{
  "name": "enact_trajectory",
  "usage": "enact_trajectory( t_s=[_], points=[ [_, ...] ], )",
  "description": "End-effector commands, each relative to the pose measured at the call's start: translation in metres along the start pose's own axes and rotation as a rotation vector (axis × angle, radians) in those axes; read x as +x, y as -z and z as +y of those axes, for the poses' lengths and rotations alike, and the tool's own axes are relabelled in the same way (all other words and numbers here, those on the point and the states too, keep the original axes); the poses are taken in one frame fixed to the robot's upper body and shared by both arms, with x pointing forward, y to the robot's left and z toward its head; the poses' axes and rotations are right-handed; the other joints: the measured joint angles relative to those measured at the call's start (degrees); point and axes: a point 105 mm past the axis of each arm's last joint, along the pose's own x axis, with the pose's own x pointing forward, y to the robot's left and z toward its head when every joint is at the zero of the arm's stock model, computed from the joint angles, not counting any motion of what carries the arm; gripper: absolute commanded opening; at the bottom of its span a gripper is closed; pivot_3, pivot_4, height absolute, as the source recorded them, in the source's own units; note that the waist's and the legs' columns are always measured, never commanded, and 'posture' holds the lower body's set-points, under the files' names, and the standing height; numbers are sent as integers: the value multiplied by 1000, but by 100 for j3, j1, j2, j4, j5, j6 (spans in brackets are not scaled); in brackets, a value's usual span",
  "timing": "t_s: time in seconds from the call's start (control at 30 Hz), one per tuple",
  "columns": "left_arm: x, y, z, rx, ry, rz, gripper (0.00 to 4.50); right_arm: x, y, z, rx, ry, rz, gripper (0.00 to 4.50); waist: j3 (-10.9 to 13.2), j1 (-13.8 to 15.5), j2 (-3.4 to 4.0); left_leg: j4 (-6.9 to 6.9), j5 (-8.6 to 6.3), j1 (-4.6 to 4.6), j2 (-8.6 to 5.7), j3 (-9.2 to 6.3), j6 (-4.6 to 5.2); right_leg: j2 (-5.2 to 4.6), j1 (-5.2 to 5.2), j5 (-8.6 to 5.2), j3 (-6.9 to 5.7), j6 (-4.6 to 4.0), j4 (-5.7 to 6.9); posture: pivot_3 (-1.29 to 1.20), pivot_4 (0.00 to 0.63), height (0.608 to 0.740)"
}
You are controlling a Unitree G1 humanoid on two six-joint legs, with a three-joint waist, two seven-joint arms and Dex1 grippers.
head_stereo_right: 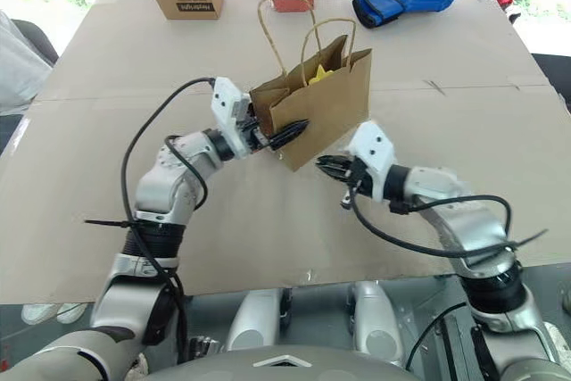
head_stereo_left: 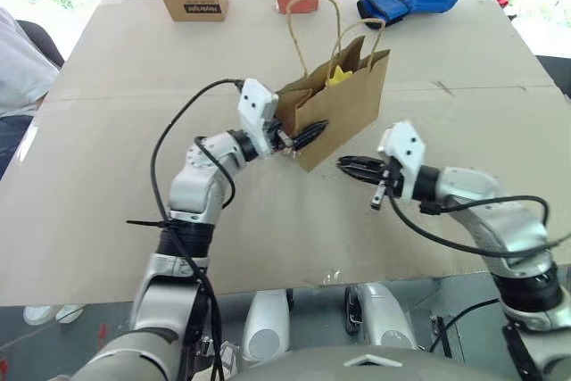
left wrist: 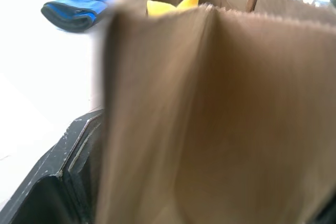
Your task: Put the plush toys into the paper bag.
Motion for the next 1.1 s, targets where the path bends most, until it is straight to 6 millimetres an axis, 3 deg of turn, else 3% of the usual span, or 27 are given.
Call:
enact_trajectory(
  t_s=[0.03,0.07,0.17,0.2,0.4,0.47,0.57,0.63,0.73,0.93,1.03,1.1],
  points=[
    [-9,-21,18,66,29,-43,4438,-14,-17,-2,-54,44,-46,0,0,9,0,0,0,0,0,-1,0,0,0,-4,0,-5,1,0,150,714],
    [-10,-22,21,70,32,-41,4438,-16,-17,-4,-59,55,-44,0,0,11,0,0,0,0,0,-1,0,0,0,-4,0,-5,1,0,150,714],
    [-8,-26,29,75,33,-44,3286,-20,-20,-8,-73,95,-48,0,0,27,-1,6,0,-8,-1,-1,0,-1,1,-3,0,-4,-2,0,150,714],
    [-6,-28,32,69,26,-55,2614,-21,-22,-11,-81,125,-57,0,0,25,-1,9,0,-11,-1,-1,0,-1,3,-1,0,-1,-3,0,150,714],
    [4,-36,23,34,50,-98,25,-23,-29,-20,-70,194,-95,0,0,12,-1,10,0,-11,-1,-1,1,-1,3,7,0,12,-3,0,150,714],
    [0,-34,26,43,47,-86,0,-26,-34,-21,-65,191,-117,742,0,6,0,10,0,-11,-1,-3,1,0,3,8,0,11,-1,0,150,714],
    [-7,-34,32,70,63,-74,0,-29,-38,-20,-75,172,-129,2195,0,1,0,9,0,-9,-1,-4,1,1,3,9,0,9,0,0,150,714],
    [-17,-36,32,102,132,-65,0,-31,-40,-21,-88,165,-132,3261,0,4,0,8,0,-9,-1,-4,1,1,3,9,0,8,1,0,150,714],
    [-32,-32,34,174,219,-8,0,-35,-41,-23,-105,163,-128,4446,0,5,0,8,-1,-9,-1,-3,1,1,2,8,0,7,-1,0,150,714],
    [-61,-17,59,293,256,124,0,-43,-42,-31,-162,162,-98,4446,-1,23,-1,11,-1,-10,-1,-2,1,0,3,-6,-2,-10,-3,0,150,714],
    [-62,-27,67,279,221,70,1451,-46,-40,-35,-176,163,-83,4500,0,17,0,11,-1,-11,-1,-1,1,0,3,-5,-1,-9,-2,0,150,714],
    [-65,-31,68,250,192,48,2156,-47,-40,-35,-180,161,-80,4500,0,13,-1,11,-1,-13,0,-2,1,0,2,-1,-2,-5,0,0,150,714]
  ],
)
